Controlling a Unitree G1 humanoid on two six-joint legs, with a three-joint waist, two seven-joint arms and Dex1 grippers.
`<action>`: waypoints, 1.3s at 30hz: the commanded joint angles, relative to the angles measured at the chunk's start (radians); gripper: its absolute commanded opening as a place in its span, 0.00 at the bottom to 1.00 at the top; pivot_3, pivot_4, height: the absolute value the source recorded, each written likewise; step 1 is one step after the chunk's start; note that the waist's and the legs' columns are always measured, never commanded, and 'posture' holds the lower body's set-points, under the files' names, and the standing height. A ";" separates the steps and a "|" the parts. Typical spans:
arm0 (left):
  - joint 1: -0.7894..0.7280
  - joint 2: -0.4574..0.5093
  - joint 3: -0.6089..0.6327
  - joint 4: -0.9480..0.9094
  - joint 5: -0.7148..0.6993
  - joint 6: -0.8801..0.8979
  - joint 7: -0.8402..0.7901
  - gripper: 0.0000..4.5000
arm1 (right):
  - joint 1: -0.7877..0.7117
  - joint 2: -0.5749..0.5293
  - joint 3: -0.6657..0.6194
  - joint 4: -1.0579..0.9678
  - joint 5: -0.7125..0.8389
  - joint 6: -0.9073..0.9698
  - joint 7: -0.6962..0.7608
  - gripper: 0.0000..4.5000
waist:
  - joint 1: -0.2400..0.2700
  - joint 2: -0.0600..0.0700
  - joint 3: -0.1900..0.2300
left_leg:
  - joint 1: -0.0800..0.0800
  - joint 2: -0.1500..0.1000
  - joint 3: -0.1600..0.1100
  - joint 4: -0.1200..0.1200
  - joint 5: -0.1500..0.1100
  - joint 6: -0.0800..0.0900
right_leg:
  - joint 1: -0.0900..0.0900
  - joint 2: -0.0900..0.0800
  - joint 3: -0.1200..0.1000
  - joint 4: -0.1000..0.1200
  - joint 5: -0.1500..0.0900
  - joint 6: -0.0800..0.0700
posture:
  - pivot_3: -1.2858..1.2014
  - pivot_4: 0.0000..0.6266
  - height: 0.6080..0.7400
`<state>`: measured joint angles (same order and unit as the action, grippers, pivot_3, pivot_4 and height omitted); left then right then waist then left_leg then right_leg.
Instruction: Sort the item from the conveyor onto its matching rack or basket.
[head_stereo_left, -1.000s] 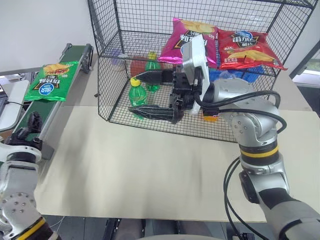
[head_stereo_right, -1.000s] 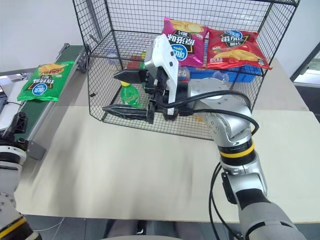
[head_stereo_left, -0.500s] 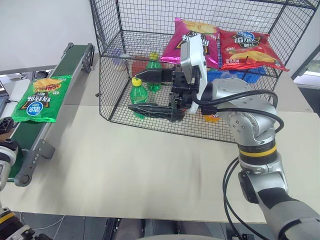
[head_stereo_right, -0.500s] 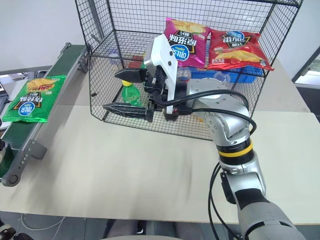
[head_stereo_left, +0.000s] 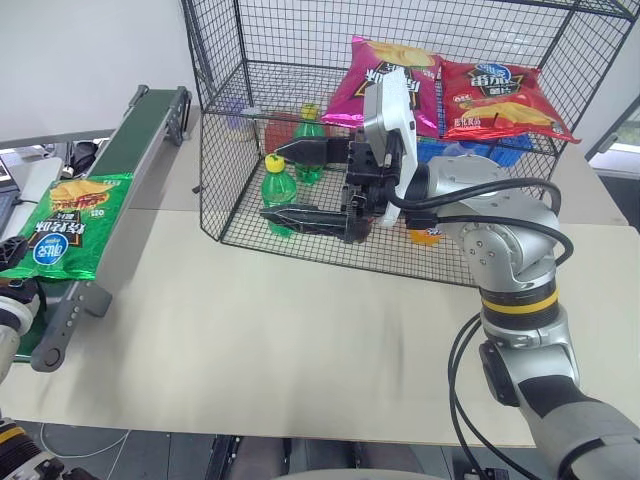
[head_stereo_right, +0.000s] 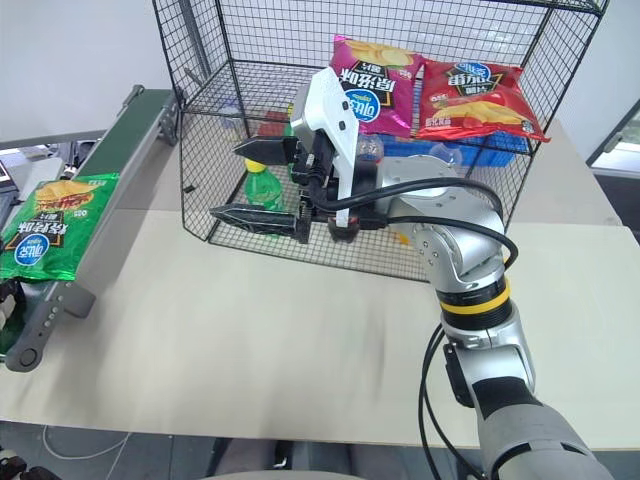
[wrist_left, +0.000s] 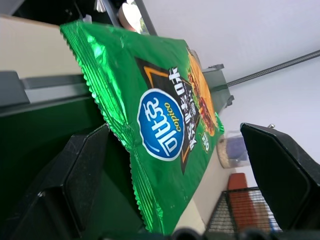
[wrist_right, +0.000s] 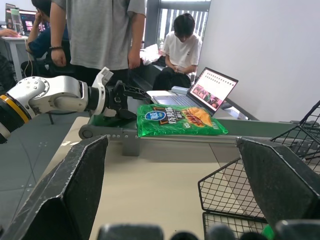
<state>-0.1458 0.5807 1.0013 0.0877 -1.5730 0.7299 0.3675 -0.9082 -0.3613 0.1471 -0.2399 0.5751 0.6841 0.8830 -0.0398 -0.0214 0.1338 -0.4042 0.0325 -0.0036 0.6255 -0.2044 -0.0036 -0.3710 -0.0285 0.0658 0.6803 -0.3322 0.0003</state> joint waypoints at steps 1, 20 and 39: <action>0.007 0.009 -0.012 -0.002 -0.024 0.010 -0.001 1.00 | -0.029 -0.005 -0.027 -0.030 0.017 -0.008 0.001 1.00 | 0.001 0.000 0.000 | 0.000 0.000 0.000 0.000 0.000 0.000 | 0.000 0.000 0.000 0.000 0.000 0.000 | 0.52 0.24 1.00; 0.011 -0.016 0.009 -0.012 -0.252 -0.054 0.057 1.00 | -0.034 -0.005 -0.021 -0.012 -0.004 -0.030 0.006 1.00 | -0.001 -0.001 0.000 | 0.000 0.000 0.000 0.000 -0.001 -0.001 | 0.000 0.000 0.000 -0.001 0.000 0.000 | 0.52 0.24 1.00; 0.005 0.042 -0.058 -0.129 -0.213 -0.039 -0.146 0.01 | -0.022 -0.015 -0.029 -0.007 -0.008 -0.039 0.008 1.00 | -0.001 -0.001 0.001 | 0.000 0.000 0.001 -0.001 -0.001 -0.001 | 0.000 0.000 0.000 -0.003 0.000 0.000 | 0.52 0.24 1.00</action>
<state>-0.1197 0.5897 0.9427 0.0112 -1.7615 0.6863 0.2511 -0.9086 -0.3694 0.1470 -0.2265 0.5631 0.6681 0.8889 -0.0409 -0.0228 0.1348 -0.4045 0.0327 -0.0032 0.6244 -0.2050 -0.0049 -0.3710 -0.0288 0.0659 0.6775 -0.3322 0.0001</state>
